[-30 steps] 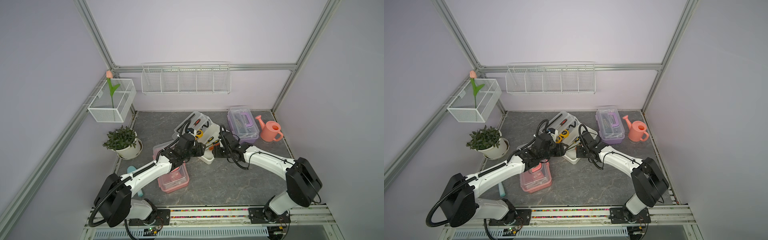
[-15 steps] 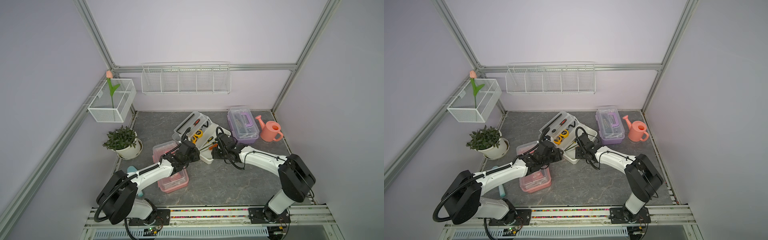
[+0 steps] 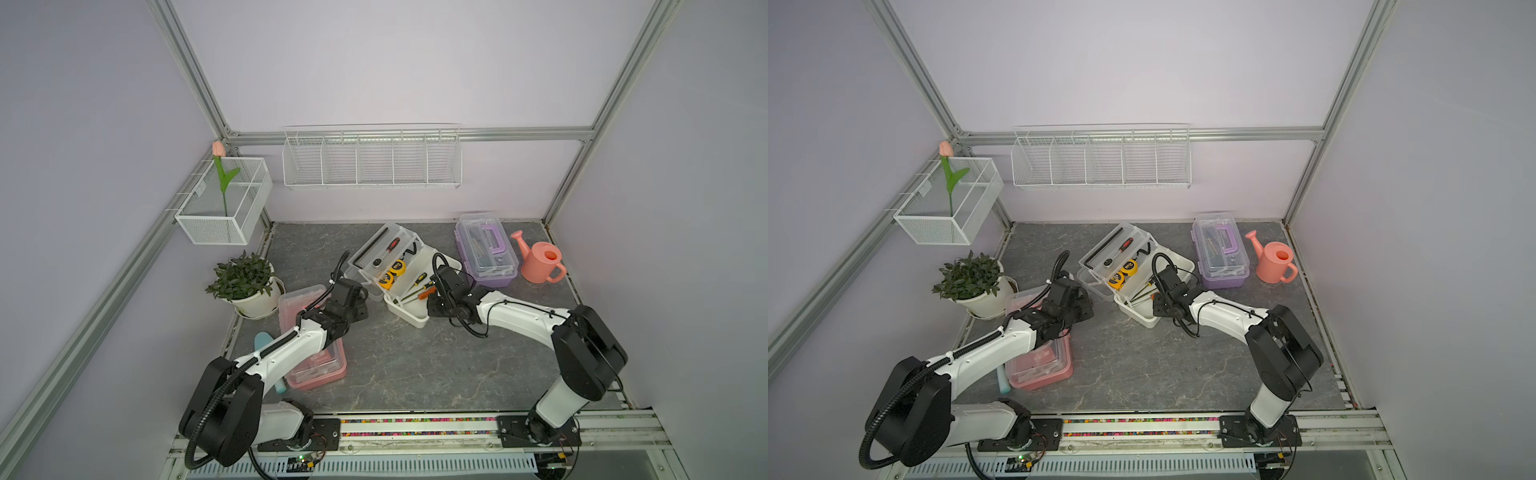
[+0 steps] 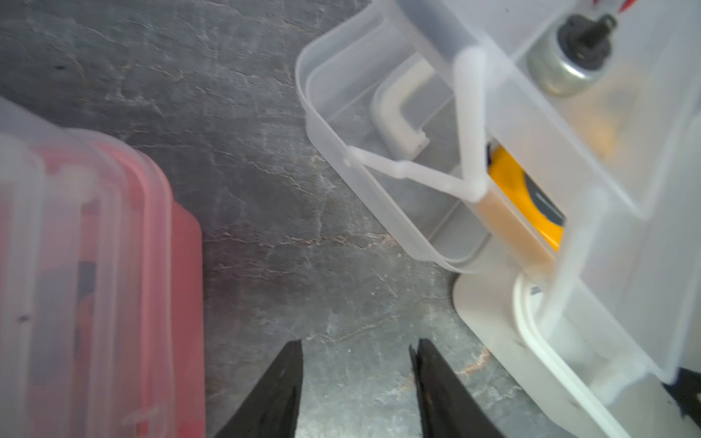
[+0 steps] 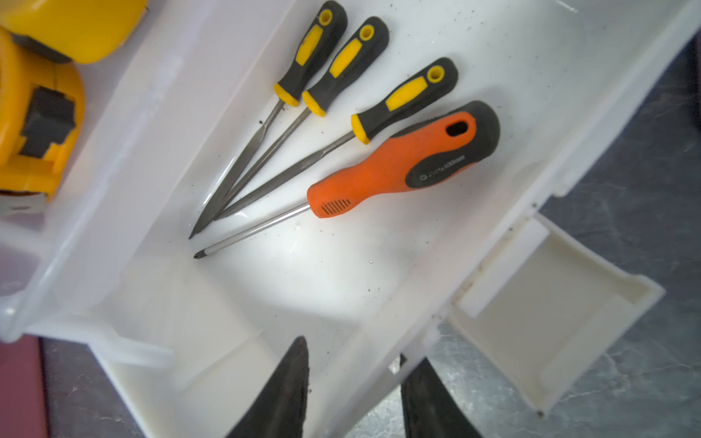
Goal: Close toolboxes
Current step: Move the toolbox to the center of the board, then close the toolbox lid.
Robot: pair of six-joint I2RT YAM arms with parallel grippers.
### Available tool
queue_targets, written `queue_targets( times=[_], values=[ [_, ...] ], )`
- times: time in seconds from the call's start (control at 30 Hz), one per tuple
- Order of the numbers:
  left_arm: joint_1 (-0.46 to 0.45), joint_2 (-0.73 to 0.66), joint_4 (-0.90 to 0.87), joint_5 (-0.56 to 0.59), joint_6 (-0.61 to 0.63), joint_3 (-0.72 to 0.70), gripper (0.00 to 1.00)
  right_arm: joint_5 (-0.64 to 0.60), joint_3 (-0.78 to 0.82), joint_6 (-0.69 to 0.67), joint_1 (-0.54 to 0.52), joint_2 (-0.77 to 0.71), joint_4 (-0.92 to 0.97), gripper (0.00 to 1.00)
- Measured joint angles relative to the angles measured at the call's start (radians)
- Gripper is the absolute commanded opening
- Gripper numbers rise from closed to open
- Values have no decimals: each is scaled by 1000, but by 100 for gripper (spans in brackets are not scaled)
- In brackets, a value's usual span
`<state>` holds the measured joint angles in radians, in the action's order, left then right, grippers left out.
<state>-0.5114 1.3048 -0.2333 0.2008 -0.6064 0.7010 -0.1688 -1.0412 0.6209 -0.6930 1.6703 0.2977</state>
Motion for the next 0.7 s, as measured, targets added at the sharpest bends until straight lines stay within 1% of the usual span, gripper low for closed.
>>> queue_targets(
  times=[0.03, 0.07, 0.13, 0.33, 0.47, 0.57, 0.7],
  values=[
    [14, -2, -1, 0, 8, 0, 52, -4, 0, -8, 7, -4, 8, 35],
    [26, -5, 0, -2, 14, 0, 55, -11, 2, -16, 15, -9, 15, 34],
    [50, -7, 0, -13, 18, 5, 55, -19, 4, -33, 29, -16, 29, 33],
    [135, 0, 4, -42, 17, 80, 52, -43, 17, -95, 61, -38, 60, 33],
    [177, 25, 26, -76, 14, 122, 50, -65, 31, -135, 96, -58, 77, 33],
    [191, 50, 38, -112, 13, 125, 49, -74, 34, -156, 124, -64, 90, 33],
    [191, 96, 53, -179, 9, 126, 48, -74, 33, -177, 135, -64, 95, 33]
  ],
)
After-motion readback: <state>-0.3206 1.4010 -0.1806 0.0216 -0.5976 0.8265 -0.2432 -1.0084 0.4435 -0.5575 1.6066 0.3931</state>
